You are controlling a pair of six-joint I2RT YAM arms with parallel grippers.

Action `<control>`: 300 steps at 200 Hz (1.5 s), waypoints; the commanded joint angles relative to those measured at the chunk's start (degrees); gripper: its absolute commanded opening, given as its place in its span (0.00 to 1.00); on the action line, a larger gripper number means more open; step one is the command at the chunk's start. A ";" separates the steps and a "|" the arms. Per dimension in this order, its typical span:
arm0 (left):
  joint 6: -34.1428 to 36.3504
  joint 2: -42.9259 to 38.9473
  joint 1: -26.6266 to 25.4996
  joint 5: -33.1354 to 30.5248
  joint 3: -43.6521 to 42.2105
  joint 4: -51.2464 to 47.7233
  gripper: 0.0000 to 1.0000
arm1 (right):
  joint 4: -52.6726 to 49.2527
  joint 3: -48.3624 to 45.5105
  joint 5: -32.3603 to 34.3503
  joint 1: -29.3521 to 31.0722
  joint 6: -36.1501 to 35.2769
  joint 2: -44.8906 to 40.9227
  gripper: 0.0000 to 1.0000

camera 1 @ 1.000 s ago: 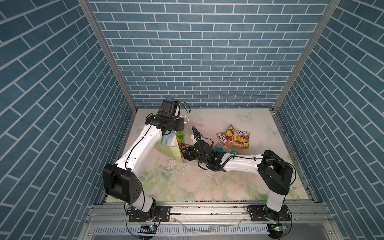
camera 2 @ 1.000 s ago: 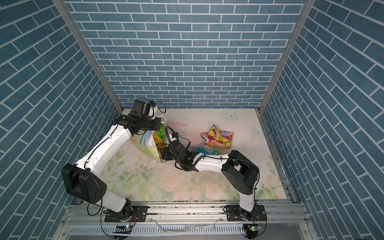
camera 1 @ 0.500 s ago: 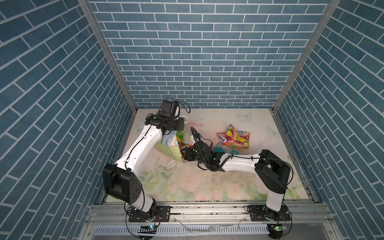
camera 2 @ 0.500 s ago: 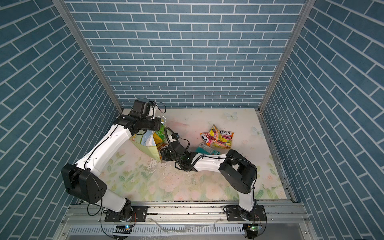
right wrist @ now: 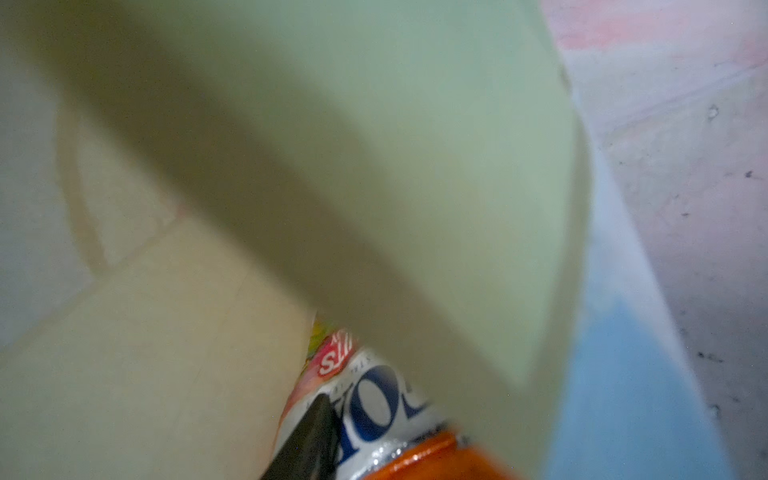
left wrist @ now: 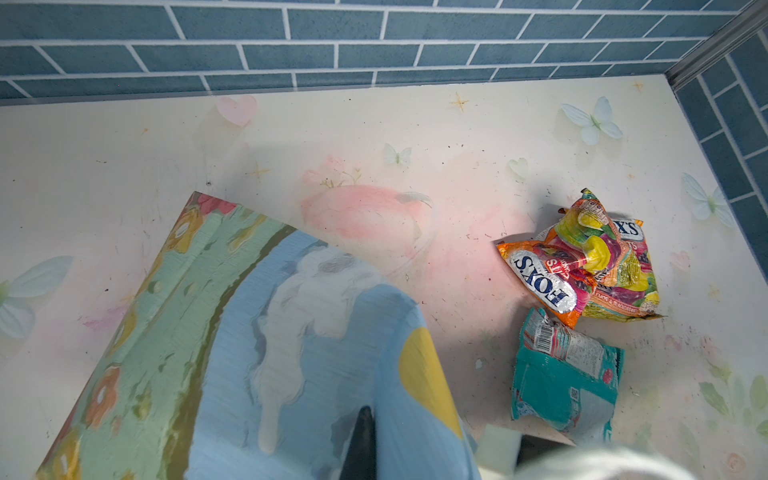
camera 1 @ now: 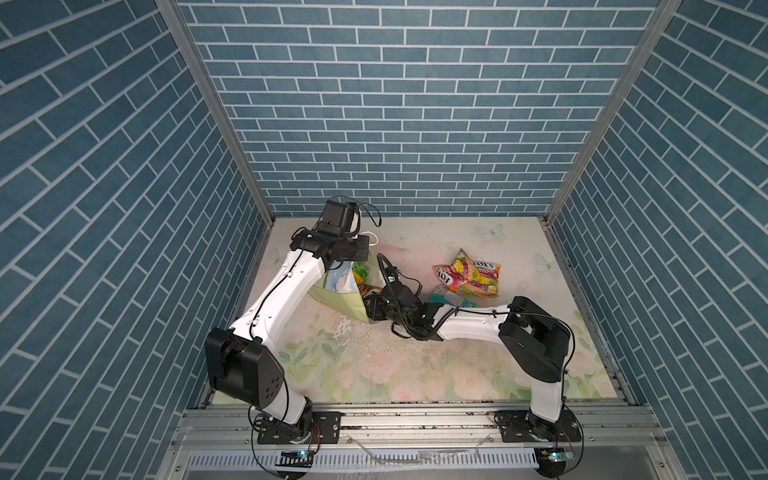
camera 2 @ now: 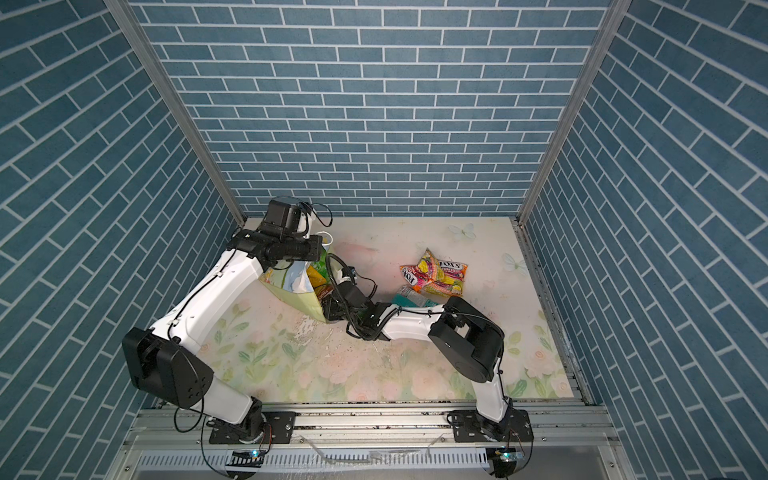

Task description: Take the snacks out of the paper bag

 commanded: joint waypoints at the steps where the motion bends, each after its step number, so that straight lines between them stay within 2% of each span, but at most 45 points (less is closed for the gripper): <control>1: -0.54 -2.24 -0.51 1.19 0.14 3.03 0.00 | -0.18 1.13 1.44 -0.30 1.09 0.67 0.39; 41: -0.46 -2.11 -0.56 1.14 0.15 3.01 0.00 | -0.05 0.77 1.62 -0.50 1.00 0.14 0.33; 68: -0.45 -2.02 -0.70 1.09 0.08 3.01 0.00 | 0.11 0.60 1.80 -0.59 0.69 -0.04 0.23; 94: -0.46 -1.77 -0.79 1.31 0.29 2.97 0.00 | -0.18 0.50 2.23 -0.75 0.39 -0.30 0.22; 129: -0.45 -1.78 -0.87 0.96 0.12 3.06 0.00 | -0.38 0.76 2.57 -0.85 -0.42 -0.91 0.15; 224: -0.50 -1.33 -0.96 0.61 0.21 2.82 0.00 | -1.78 1.29 3.82 -1.11 -2.08 -2.70 0.05; 247: -0.31 -1.32 -0.92 0.48 0.19 2.86 0.00 | -2.40 1.63 4.21 -1.12 -2.49 -3.19 0.00; 300: -0.21 -1.13 -0.95 0.17 0.29 2.71 0.00 | -4.38 1.54 6.76 -1.19 -3.92 -5.34 0.00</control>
